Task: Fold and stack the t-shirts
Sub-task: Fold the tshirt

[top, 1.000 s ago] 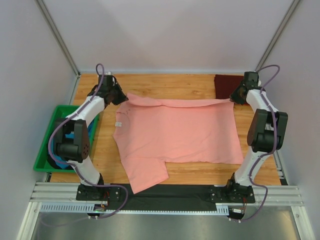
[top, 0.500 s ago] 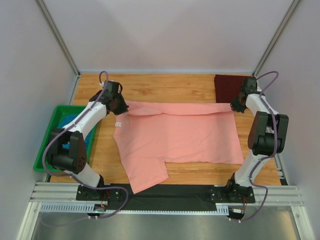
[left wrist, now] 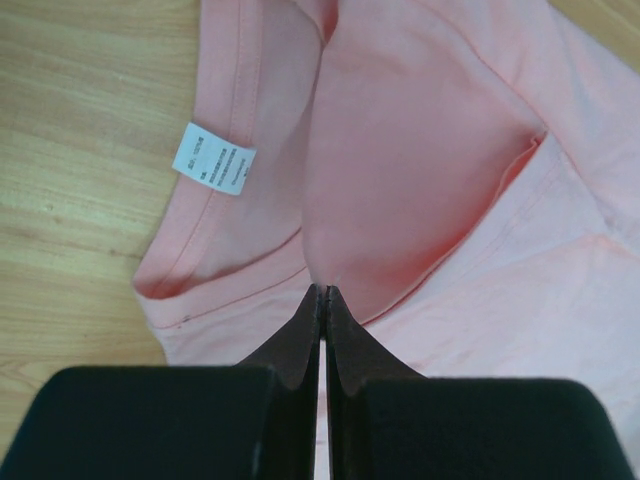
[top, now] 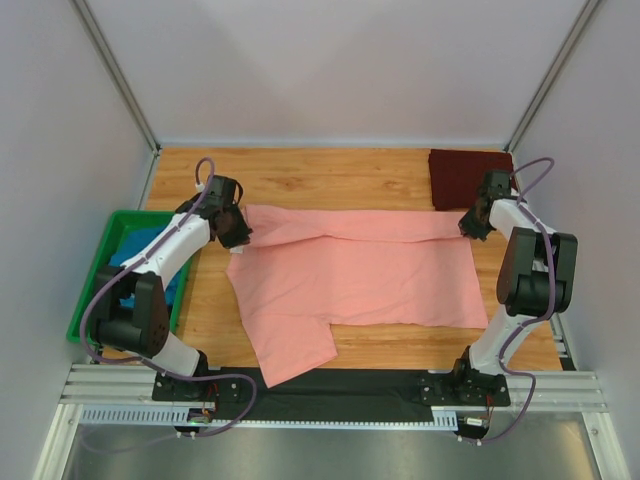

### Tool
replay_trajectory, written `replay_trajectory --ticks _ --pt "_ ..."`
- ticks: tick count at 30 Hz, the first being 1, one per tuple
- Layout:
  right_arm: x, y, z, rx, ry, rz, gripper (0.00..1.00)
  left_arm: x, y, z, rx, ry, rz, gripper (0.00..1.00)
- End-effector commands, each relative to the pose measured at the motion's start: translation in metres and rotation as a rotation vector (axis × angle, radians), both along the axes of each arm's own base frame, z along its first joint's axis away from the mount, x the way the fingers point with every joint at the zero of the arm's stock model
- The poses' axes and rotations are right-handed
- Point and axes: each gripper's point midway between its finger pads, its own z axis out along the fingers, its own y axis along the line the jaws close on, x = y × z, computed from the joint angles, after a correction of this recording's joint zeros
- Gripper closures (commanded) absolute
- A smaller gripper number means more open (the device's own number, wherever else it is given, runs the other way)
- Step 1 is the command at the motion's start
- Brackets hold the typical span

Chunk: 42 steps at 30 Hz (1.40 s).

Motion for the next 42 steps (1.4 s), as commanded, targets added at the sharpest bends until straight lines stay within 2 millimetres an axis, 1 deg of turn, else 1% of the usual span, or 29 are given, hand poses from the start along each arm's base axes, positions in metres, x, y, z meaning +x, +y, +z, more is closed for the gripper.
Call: replay_trajectory --ticks 1,5,6,8,13,19,23,24,25,26,27,28,30,31,34,37,40,42 --pt "0.01 -0.008 0.011 -0.021 -0.062 -0.024 1.0 -0.011 0.0 -0.003 -0.02 0.024 0.012 1.0" --pt "0.008 -0.009 0.005 -0.011 -0.048 -0.024 1.0 -0.02 0.0 -0.017 -0.021 0.078 0.016 1.0" --pt "0.008 -0.009 0.005 -0.012 -0.051 -0.023 1.0 -0.02 -0.003 -0.018 -0.037 0.082 0.009 1.0" --pt "0.007 -0.007 0.005 -0.003 -0.051 -0.021 1.0 -0.019 -0.003 -0.018 -0.037 0.08 0.01 1.0" --pt "0.006 -0.008 0.014 -0.01 -0.065 -0.028 1.0 -0.019 -0.004 -0.018 -0.034 0.081 0.008 1.0" --pt "0.001 -0.006 0.021 -0.002 -0.073 -0.034 1.0 -0.033 -0.004 -0.026 -0.025 0.117 0.011 1.0" --pt "-0.005 -0.006 0.022 -0.008 -0.064 -0.033 1.0 -0.037 -0.006 -0.022 -0.039 0.113 0.029 1.0" --pt "-0.006 -0.006 0.022 -0.011 -0.063 -0.033 1.0 -0.037 -0.002 -0.02 -0.02 0.104 0.048 1.0" --pt "-0.006 -0.006 0.025 -0.014 -0.07 -0.031 1.0 -0.034 -0.001 -0.015 -0.017 0.096 0.055 1.0" --pt "-0.007 -0.007 0.025 -0.019 -0.07 -0.03 1.0 -0.036 0.001 -0.012 -0.01 0.101 0.06 1.0" --pt "-0.008 -0.007 0.025 -0.022 -0.066 -0.027 1.0 -0.032 0.003 -0.006 0.002 0.084 0.069 1.0" --pt "-0.008 -0.007 0.025 -0.025 -0.065 -0.025 1.0 -0.033 0.005 -0.004 0.012 0.089 0.068 1.0" --pt "-0.012 -0.01 0.022 -0.037 -0.049 -0.03 1.0 -0.031 0.006 0.001 0.022 0.085 0.07 1.0" --pt "-0.015 -0.009 0.019 -0.036 -0.04 -0.032 1.0 -0.033 0.008 0.001 0.031 0.095 0.07 1.0" --pt "-0.017 -0.008 0.016 -0.03 -0.038 -0.034 1.0 -0.035 0.015 0.003 0.066 0.107 0.09 1.0" --pt "-0.018 -0.009 0.016 -0.035 -0.042 -0.033 1.0 -0.034 0.016 0.01 0.068 0.09 0.09 1.0" --pt "-0.019 -0.01 0.016 -0.043 -0.037 -0.029 1.0 -0.035 0.015 0.01 0.064 0.09 0.079 1.0" --pt "-0.023 -0.01 0.013 -0.044 -0.028 -0.03 1.0 -0.04 0.014 0.003 0.059 0.111 0.072 1.0"
